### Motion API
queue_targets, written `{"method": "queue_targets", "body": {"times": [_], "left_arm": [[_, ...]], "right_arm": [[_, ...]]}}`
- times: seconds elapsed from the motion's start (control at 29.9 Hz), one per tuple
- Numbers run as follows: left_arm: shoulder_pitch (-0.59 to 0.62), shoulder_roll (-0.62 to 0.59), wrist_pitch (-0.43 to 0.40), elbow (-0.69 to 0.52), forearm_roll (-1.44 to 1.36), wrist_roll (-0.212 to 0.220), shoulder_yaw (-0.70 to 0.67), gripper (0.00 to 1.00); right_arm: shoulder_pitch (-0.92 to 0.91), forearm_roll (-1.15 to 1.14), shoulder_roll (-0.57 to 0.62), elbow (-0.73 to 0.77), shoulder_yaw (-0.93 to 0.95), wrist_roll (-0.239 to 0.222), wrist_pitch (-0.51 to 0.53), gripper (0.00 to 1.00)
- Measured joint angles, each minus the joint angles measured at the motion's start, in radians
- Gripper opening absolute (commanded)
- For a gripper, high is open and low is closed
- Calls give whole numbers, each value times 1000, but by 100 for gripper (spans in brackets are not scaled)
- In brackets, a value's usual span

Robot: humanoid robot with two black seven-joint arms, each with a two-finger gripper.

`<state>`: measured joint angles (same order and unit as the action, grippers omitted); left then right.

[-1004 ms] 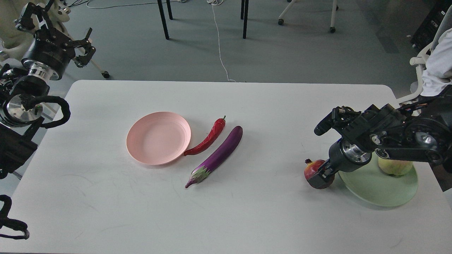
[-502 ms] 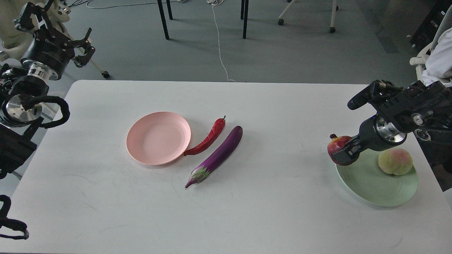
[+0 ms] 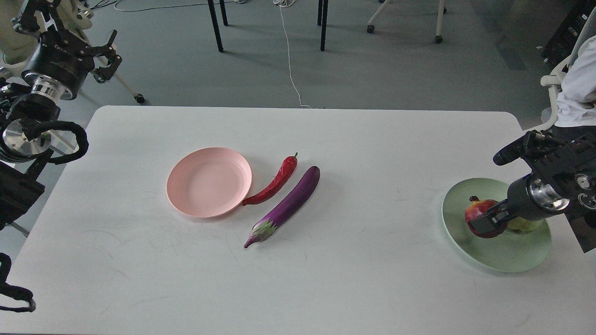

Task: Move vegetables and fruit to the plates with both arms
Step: 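Place the red apple on the green plate and withdraw right gripper, then reach the left gripper down and grasp the purple eggplant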

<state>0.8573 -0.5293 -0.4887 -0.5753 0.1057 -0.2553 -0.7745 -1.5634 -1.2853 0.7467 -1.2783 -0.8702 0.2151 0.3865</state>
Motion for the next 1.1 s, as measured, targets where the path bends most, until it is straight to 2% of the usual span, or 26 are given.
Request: {"method": "queue_targets", "body": {"times": [0.3,0.47,0.6,0.8,0.87,0.97,1.1], "left_arm": [[20,0,0,-7,-15,12,5,98],[89,-2,0,-23,-188,13,62,98],[167,5,0,-25,-429,10,108,98],[241,29,0,-46,-716,7,179,98],[249,42,0,-114,-790,7,224,98],[251,29,0,-283,-917,12,291,98],[252,-3,0,-518,-1136,63,412,98]], "right_arm": [[10,8,74,0,109,0,-3,98],[92,151,112,89,363,-1,-3,99],[246,396,66,216,593,-1,8,99],[394,576,-21,358,856,0,9,99],[434,632,-39,387,927,1,8,99],[485,735,-62,419,1013,1,7,99],[534,916,-92,458,1131,3,4,99]]}}
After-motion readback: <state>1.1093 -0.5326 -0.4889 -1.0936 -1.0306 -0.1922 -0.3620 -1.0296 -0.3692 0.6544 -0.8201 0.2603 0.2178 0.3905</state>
